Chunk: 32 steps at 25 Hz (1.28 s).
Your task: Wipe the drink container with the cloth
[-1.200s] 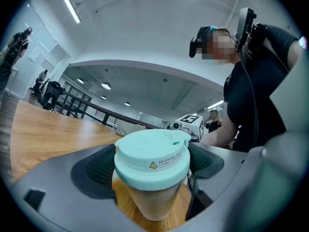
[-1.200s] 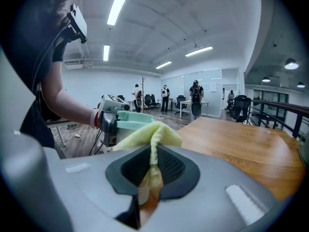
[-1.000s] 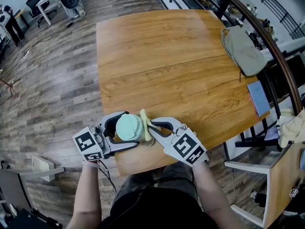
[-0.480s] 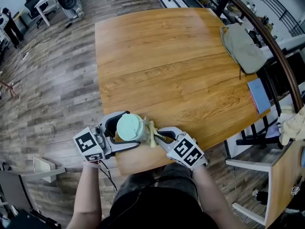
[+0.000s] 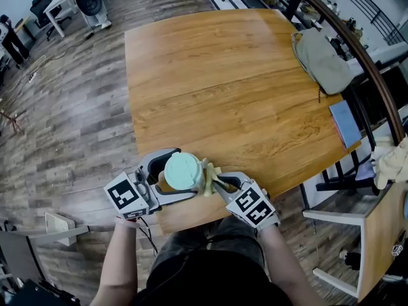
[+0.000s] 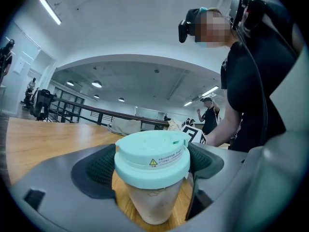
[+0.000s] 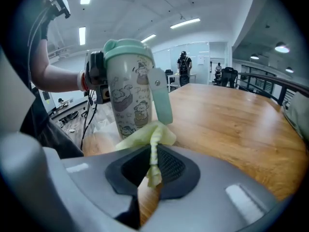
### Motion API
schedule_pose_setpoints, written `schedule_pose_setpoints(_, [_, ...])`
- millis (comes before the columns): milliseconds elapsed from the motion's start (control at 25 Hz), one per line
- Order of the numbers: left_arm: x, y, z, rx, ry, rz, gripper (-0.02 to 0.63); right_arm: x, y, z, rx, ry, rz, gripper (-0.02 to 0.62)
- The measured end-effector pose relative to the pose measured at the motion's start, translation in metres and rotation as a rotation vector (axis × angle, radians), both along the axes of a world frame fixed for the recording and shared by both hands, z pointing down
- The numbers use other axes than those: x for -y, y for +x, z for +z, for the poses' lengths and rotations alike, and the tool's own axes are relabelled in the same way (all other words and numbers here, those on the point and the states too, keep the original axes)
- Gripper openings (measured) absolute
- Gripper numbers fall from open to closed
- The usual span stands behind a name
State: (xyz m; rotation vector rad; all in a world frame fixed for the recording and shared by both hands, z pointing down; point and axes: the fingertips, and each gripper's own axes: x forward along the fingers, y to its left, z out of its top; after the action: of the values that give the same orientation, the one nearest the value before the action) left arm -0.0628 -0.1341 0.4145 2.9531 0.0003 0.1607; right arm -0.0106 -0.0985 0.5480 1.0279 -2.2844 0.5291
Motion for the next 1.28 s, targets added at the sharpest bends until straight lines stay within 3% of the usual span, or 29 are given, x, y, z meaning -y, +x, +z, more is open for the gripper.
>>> schedule_pose_setpoints(200, [-0.012,0.006,-0.001,0.045,0.064,0.044,0.456,-0.007,0.027,-0.013,0.035,0.012,0.101,0.041])
schedule_pose_setpoints(360, [-0.020,0.011,0.001,0.081,0.061,0.024,0.456,-0.005,0.038,-0.030,0.100,0.050,0.174,0.041])
schedule_pose_setpoints(640, [-0.030,0.012,0.004,0.116,0.092,-0.044,0.456,0.002,0.035,-0.047,0.122,0.104,0.134,0.041])
schedule_pose_setpoints(920, [-0.032,0.001,0.007,0.112,0.016,-0.243,0.454,-0.006,0.034,-0.056,0.122,0.098,-0.060,0.041])
schedule_pose_setpoints(1040, [-0.031,-0.003,0.008,0.088,0.003,-0.329,0.454,-0.009,0.040,-0.063,0.137,0.102,-0.096,0.041])
schedule_pose_setpoints(1280, [-0.035,-0.009,0.010,0.031,-0.029,-0.580,0.456,-0.020,0.054,-0.059,0.155,0.079,-0.165,0.041])
